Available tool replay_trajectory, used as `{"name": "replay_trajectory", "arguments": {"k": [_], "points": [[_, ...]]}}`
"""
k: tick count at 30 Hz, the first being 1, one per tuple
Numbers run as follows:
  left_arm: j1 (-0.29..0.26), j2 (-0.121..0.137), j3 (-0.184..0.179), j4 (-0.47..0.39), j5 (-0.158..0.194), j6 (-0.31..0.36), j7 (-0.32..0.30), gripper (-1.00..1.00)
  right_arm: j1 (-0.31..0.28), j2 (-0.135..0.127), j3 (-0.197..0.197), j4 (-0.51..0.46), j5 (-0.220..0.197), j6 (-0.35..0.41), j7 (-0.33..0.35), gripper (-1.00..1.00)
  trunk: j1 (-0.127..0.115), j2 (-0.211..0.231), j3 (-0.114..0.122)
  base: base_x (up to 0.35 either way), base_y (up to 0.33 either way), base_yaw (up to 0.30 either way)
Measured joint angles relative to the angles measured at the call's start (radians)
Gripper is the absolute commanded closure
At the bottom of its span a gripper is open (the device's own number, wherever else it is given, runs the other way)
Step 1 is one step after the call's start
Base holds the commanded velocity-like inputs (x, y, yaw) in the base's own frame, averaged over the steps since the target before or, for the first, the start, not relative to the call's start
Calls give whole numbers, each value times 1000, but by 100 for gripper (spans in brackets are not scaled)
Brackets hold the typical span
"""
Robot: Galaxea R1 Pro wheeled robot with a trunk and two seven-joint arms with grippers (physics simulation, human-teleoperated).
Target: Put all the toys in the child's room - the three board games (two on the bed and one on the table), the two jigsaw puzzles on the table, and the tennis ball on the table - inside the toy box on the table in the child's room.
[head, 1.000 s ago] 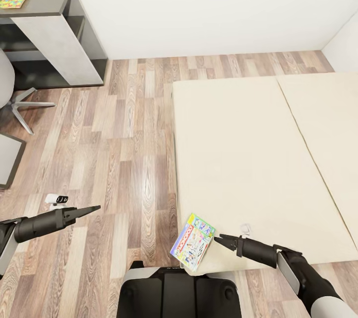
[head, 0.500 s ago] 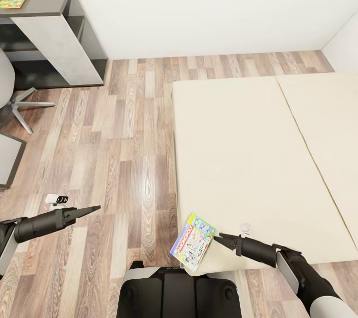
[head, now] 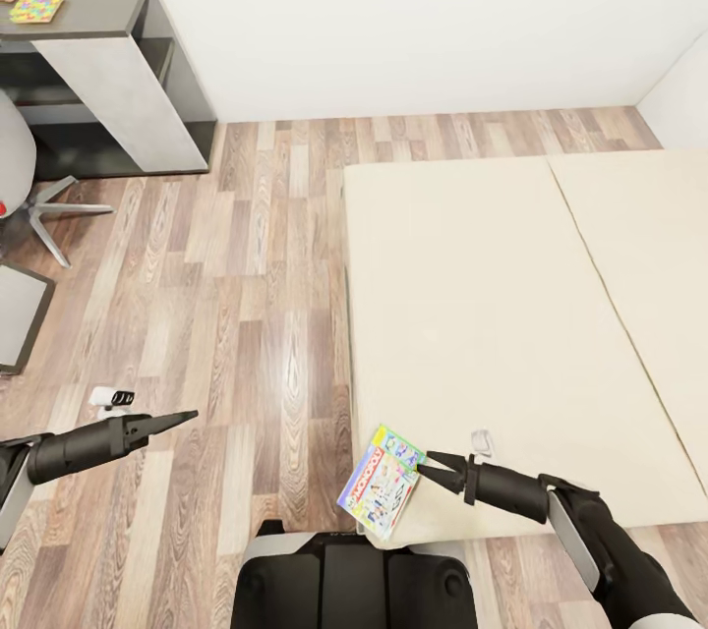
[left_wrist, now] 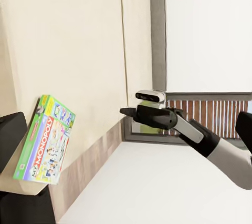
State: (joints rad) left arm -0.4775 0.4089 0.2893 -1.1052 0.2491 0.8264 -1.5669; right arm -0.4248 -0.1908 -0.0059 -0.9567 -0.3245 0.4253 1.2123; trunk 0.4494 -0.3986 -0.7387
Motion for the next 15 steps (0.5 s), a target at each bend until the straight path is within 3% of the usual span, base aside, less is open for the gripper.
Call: {"name": "replay_trajectory", "arguments": {"k": [6, 15], "points": [[5, -1, -2, 12, -5, -4, 0, -100, 29, -2, -9, -60, 1, 15, 0, -100, 0, 0, 9, 0, 0, 71], [7, -2, -4, 20, -7, -5, 0, -100, 40, -1, -26, -74, 1, 16, -13, -100, 0, 0, 22, 0, 0, 65]]}}
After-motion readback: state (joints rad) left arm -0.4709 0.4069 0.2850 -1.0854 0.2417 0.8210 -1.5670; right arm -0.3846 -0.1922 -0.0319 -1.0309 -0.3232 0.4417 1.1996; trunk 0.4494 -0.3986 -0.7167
